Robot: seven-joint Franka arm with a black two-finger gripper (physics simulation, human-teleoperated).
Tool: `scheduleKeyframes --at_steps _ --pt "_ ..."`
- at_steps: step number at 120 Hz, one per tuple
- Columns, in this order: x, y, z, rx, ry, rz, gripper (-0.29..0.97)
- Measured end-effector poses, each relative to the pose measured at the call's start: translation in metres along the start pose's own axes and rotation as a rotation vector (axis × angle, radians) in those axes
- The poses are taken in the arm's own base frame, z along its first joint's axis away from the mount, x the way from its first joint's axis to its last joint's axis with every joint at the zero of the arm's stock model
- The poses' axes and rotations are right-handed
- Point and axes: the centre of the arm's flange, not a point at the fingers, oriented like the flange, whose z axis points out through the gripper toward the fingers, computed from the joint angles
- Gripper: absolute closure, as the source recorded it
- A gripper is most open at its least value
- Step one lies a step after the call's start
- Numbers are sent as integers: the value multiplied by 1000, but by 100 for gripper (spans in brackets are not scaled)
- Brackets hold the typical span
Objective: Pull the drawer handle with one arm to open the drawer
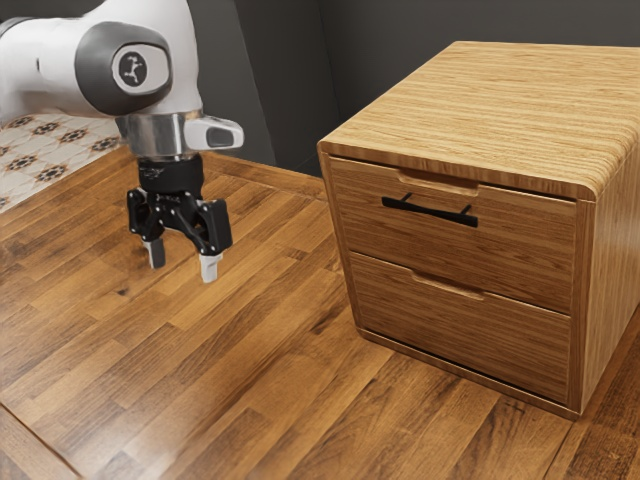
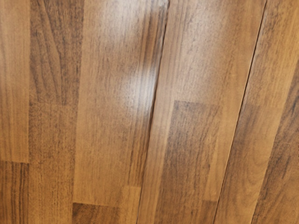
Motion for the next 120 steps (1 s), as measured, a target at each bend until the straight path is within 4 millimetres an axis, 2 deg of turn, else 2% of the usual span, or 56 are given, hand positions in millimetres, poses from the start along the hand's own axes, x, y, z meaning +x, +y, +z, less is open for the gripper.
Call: scheduleKeyframes --at_steps 27,32,40,45,49,58,66,77,84,103,120 --pt "14 0 -14 7 140 21 0" --pt "6 0 -31 6 190 25 0" --pt "-29 0 -76 -21 306 22 0" --pt "-41 1 -89 -68 342 -17 0" --pt "-41 1 -91 -98 347 -68 0" --pt "-14 4 -73 -138 316 -221 0" --pt "10 28 -58 -147 305 -315 0" --pt "18 70 -58 -127 347 -401 0" --pt "12 100 -66 -132 390 -431 0" --pt "-1 163 -79 -222 451 -510 0" --pt "-28 187 -88 -290 501 -621 0"
